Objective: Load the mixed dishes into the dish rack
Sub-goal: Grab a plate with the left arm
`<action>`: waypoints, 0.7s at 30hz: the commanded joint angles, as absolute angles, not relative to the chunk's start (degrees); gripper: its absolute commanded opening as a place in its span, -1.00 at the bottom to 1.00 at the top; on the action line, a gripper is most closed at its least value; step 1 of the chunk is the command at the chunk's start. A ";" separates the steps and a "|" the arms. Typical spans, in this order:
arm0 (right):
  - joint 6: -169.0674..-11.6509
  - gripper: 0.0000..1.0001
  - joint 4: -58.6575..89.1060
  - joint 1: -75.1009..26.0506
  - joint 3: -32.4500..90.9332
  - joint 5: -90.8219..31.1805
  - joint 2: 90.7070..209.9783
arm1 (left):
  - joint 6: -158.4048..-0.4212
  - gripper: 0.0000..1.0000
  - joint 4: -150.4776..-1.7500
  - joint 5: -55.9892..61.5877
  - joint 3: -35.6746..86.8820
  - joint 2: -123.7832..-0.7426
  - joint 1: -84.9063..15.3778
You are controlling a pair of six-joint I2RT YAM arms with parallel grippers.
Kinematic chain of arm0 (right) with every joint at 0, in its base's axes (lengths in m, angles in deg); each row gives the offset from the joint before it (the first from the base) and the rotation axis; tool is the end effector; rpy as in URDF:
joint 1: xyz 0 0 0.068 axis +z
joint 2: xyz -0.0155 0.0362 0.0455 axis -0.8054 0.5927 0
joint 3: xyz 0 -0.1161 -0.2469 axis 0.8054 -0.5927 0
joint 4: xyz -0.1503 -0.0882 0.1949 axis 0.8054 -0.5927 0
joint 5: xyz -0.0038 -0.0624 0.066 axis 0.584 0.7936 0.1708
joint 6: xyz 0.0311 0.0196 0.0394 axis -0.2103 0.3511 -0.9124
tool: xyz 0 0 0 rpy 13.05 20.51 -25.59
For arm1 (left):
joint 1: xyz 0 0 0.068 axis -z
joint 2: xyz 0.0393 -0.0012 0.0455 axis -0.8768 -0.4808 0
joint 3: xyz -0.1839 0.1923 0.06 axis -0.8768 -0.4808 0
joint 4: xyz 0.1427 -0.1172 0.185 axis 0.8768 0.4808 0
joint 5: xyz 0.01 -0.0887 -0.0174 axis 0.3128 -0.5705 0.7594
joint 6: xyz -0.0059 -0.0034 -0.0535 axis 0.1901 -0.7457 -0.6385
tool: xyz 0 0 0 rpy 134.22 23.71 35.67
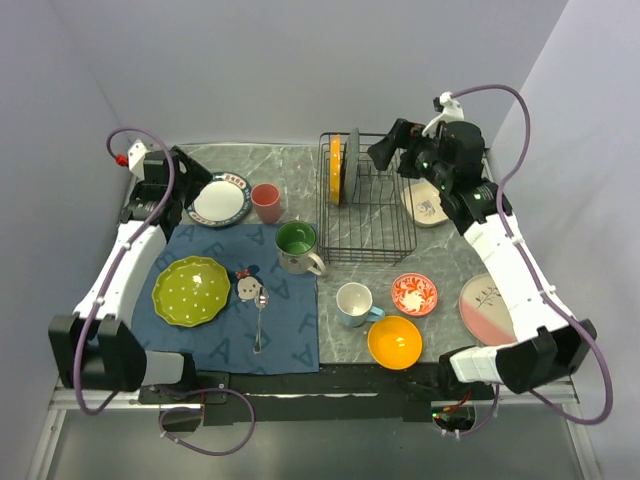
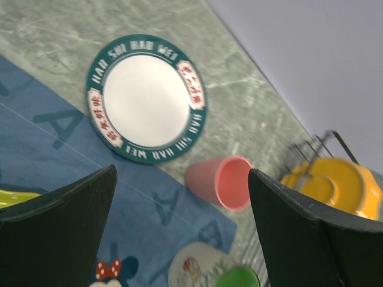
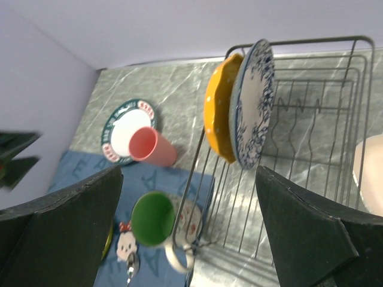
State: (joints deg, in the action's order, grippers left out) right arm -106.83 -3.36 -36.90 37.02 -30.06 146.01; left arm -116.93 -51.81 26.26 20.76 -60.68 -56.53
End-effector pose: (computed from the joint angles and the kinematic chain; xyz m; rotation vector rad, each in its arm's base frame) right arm 0.2883 0.0919 0.4348 0.0033 1.8305 0.6203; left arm 0.2914 -0.0148 0.3468 -0.9287 1.8464 -0.3076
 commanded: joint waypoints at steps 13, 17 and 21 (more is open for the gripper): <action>-108.68 0.93 -6.24 -36.51 28.41 -35.53 135.80 | -117.67 0.97 -58.54 26.36 24.79 -82.12 -63.37; -109.38 0.89 -6.50 -36.43 27.00 -36.42 135.27 | -116.18 0.92 -56.08 24.87 27.61 -88.79 -63.81; -109.74 0.88 -6.59 -36.43 25.42 -36.07 134.57 | -116.78 0.67 -59.59 22.32 24.81 -90.21 -64.86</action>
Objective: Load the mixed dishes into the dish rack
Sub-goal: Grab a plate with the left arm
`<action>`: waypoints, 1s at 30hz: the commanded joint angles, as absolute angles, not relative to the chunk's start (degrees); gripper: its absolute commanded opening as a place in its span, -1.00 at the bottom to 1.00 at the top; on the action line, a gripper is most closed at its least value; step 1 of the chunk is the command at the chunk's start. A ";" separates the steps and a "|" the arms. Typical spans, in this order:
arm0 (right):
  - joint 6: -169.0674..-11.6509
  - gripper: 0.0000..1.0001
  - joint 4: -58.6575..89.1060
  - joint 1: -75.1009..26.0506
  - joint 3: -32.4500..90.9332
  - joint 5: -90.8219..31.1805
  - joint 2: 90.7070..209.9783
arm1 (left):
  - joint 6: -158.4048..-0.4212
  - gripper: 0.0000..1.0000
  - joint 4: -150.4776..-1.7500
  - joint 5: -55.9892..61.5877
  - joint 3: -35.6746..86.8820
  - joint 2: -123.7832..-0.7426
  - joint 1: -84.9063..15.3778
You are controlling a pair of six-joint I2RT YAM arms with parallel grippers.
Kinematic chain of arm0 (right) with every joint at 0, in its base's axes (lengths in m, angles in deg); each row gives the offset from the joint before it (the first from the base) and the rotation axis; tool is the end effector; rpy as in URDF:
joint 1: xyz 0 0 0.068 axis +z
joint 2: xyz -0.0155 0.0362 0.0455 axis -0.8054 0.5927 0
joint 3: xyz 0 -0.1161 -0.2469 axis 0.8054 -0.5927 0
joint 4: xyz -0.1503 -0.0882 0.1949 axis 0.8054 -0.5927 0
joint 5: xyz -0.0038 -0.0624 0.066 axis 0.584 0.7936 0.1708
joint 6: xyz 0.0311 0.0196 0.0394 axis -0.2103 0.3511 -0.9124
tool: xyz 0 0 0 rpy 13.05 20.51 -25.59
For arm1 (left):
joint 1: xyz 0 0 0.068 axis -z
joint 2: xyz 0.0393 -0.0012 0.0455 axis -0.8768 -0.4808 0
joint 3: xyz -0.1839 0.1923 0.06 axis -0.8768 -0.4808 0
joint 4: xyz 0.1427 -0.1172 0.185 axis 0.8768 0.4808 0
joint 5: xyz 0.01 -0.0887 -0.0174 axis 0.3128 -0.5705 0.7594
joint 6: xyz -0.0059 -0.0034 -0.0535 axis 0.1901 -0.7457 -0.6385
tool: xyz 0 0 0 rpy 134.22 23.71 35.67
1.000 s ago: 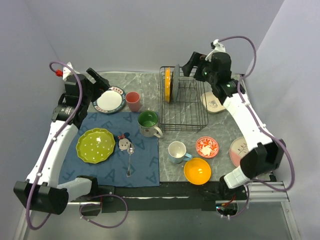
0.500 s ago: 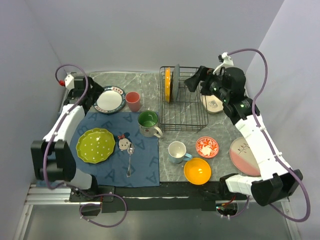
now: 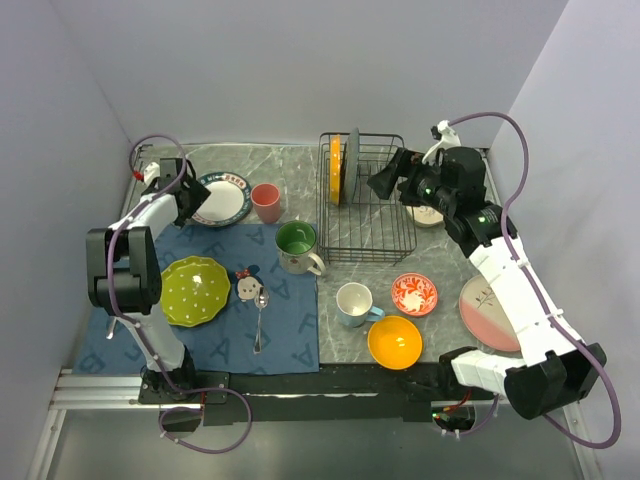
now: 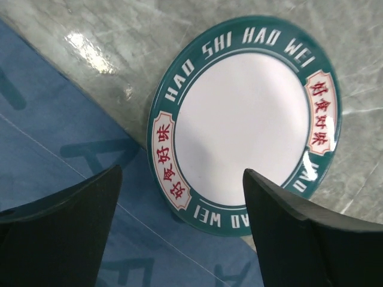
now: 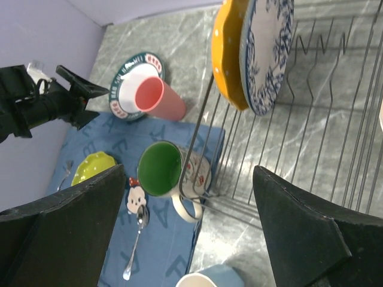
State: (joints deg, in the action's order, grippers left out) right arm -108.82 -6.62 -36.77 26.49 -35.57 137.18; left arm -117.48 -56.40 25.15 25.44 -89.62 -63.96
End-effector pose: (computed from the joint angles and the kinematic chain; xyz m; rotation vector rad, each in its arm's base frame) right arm 0.2495 0.0843 0.4065 -0.0244 1.9317 0.7186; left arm 0.3907 0.0271 0.2161 -1.1505 2.0876 -0.0907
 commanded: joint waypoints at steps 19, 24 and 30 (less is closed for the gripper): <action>-109.38 0.84 -8.70 -36.43 26.38 -34.83 135.27 | -118.28 0.23 -68.89 17.74 20.24 -95.67 -66.63; -109.65 0.83 -8.61 -36.51 26.47 -34.49 135.36 | -118.90 0.18 -71.37 16.86 18.12 -95.58 -66.89; -110.09 0.82 -8.53 -36.34 26.38 -34.13 135.35 | -119.07 0.04 -71.46 16.60 16.63 -94.17 -66.89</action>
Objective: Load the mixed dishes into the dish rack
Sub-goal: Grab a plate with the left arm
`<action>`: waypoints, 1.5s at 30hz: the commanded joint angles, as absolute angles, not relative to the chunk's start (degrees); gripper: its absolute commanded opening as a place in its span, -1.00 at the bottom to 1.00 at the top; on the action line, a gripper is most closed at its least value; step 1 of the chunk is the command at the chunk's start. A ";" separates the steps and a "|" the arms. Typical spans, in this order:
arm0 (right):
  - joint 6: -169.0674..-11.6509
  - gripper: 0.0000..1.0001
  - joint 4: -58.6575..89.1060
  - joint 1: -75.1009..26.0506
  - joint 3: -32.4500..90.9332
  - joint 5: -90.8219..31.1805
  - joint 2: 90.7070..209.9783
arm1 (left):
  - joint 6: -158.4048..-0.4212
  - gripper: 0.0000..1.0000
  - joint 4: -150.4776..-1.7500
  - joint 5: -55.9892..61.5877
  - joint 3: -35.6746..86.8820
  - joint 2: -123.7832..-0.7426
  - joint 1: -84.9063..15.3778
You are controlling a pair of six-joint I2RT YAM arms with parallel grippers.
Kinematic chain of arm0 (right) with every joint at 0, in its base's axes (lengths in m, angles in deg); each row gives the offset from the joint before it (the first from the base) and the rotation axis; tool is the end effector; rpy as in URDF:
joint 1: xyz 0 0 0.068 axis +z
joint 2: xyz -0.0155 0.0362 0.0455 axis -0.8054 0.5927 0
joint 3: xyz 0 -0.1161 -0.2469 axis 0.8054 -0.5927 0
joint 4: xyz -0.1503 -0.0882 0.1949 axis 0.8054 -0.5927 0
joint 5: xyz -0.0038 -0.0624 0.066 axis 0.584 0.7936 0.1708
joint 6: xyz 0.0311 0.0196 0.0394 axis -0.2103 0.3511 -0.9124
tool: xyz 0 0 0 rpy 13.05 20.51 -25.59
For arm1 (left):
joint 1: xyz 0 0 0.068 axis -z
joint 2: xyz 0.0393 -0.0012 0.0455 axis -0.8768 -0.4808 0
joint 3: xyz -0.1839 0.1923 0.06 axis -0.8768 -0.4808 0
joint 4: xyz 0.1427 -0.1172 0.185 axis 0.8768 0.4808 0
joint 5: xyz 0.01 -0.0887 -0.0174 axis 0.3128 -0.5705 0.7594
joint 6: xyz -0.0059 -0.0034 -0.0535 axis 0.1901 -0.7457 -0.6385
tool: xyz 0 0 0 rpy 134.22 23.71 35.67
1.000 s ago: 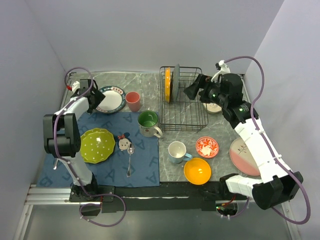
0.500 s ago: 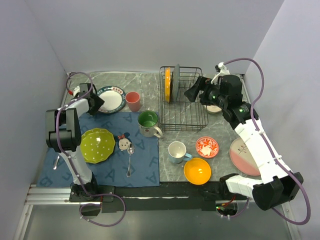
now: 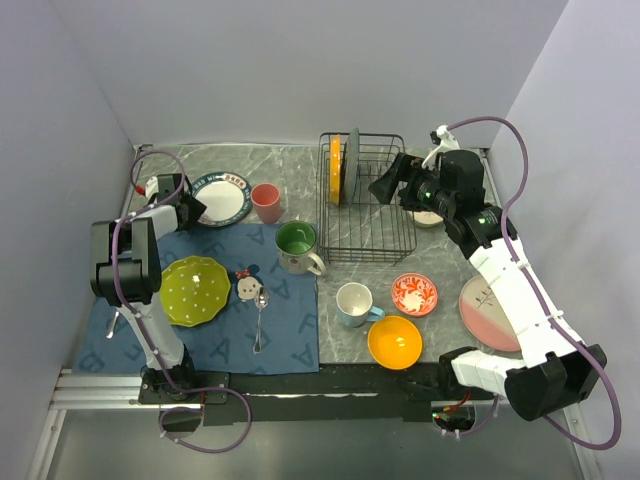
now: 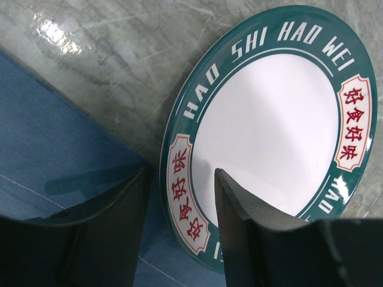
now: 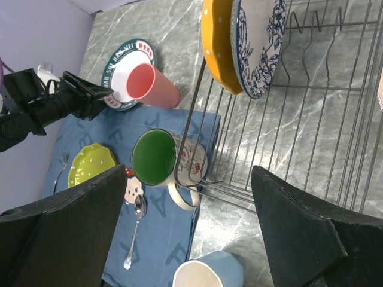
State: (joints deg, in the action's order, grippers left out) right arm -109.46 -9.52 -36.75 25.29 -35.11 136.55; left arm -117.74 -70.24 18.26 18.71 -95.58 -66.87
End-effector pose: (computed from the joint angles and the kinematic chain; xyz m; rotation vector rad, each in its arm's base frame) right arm 0.2458 0.0830 0.3968 0.0017 1.9940 0.7090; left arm 0.3957 0.0433 0.1584 -1.1683 2.0932 -0.2143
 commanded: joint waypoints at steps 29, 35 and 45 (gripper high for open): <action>-110.09 0.80 -8.88 -36.16 27.26 -33.87 137.11 | -118.55 0.09 -73.57 18.88 15.14 -90.30 -68.82; -110.09 0.80 -9.23 -36.16 27.35 -33.61 137.20 | -117.40 0.05 -80.68 15.20 13.64 -92.67 -70.05; -109.91 0.79 -10.11 -36.16 27.87 -32.82 137.55 | -118.72 -0.07 -87.10 10.71 13.29 -97.42 -71.02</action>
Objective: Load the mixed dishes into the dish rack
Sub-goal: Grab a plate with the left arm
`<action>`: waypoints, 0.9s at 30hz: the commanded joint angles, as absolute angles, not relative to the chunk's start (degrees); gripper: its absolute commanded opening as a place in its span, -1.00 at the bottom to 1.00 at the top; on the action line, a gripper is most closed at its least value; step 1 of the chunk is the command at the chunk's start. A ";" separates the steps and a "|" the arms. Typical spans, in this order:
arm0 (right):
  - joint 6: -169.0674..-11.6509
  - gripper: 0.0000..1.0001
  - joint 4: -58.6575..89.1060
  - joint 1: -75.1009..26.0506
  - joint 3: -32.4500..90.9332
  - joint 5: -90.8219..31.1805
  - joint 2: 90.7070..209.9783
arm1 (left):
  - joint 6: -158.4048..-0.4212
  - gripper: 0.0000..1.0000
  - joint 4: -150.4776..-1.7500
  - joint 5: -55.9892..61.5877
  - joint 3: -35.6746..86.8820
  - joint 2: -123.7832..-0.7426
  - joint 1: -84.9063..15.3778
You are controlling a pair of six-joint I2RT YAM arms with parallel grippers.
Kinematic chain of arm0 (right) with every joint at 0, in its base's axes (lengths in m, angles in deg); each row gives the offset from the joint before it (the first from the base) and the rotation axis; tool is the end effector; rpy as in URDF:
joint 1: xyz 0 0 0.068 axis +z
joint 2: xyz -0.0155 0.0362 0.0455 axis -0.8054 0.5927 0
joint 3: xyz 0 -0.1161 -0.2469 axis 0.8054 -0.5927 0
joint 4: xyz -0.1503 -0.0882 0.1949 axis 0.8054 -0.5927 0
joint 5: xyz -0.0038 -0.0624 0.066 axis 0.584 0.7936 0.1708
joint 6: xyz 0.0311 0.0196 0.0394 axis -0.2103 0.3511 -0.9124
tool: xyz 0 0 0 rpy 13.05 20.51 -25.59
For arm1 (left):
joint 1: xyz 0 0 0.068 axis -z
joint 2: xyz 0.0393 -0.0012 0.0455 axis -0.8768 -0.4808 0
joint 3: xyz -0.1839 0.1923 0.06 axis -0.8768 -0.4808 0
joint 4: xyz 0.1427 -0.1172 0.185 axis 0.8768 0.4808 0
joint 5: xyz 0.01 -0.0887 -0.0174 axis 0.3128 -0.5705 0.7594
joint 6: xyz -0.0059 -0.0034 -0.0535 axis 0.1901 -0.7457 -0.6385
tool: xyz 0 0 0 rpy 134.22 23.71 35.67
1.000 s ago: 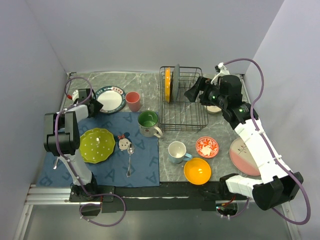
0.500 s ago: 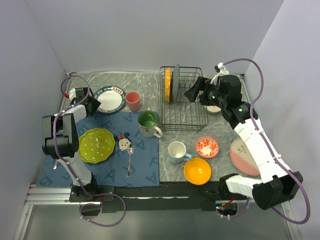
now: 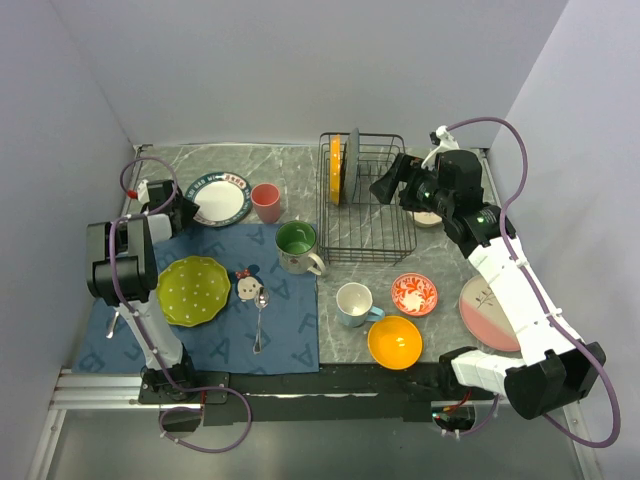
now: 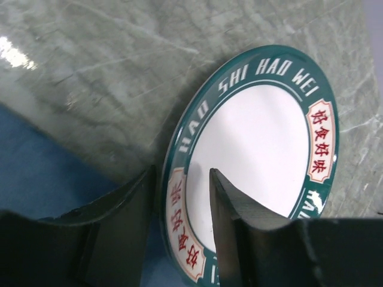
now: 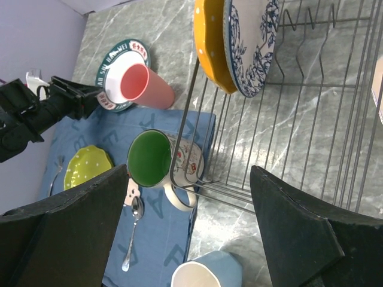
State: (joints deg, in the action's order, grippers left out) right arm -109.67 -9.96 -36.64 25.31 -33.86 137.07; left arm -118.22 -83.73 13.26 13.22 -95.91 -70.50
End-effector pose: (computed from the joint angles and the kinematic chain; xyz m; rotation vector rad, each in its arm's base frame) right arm 0.2481 0.0834 0.3939 0.0211 2.0092 0.6888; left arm 0.3905 0.0649 0.1468 -1.1527 1.9704 -0.3369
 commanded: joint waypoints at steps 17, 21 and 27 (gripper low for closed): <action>-110.09 0.78 -9.84 -36.16 27.53 -32.90 137.29 | -120.04 -0.98 -82.45 10.44 15.57 -97.61 -71.46; -110.09 0.78 -9.67 -36.07 27.08 -33.08 137.29 | -120.65 -0.98 -81.48 10.18 16.54 -95.85 -71.37; -110.09 0.78 -9.40 -35.99 26.91 -33.17 137.29 | -122.50 -0.98 -81.39 8.25 18.56 -91.98 -71.46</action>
